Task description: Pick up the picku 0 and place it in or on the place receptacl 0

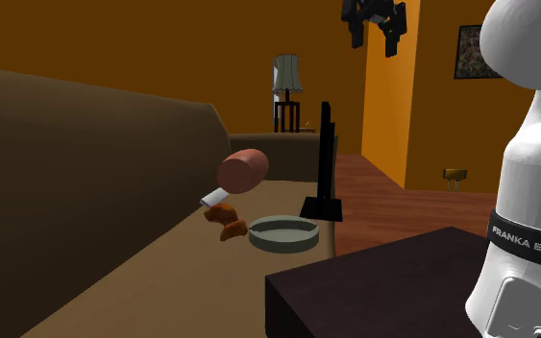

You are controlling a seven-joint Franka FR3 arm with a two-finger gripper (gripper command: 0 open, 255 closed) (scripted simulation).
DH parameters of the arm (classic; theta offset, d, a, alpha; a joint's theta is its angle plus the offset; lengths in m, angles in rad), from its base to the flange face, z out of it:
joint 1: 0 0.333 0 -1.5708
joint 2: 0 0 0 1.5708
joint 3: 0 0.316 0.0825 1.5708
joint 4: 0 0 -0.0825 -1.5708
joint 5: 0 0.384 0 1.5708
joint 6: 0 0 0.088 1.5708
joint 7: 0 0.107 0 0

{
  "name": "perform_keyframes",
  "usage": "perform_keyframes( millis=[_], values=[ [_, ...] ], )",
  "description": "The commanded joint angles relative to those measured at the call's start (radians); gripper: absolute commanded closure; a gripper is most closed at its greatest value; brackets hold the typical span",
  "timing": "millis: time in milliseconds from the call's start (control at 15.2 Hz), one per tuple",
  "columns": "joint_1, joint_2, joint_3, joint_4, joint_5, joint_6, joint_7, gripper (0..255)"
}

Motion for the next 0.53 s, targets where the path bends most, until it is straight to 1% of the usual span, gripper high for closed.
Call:
perform_keyframes(
  millis=[0,462],
  values=[
    [0.0,0.0,0.0,0.0,0.0,0.0,0.0,0],
    [0.045,0.148,0.078,-0.076,0.04,0.253,0.042,0]
  ],
)
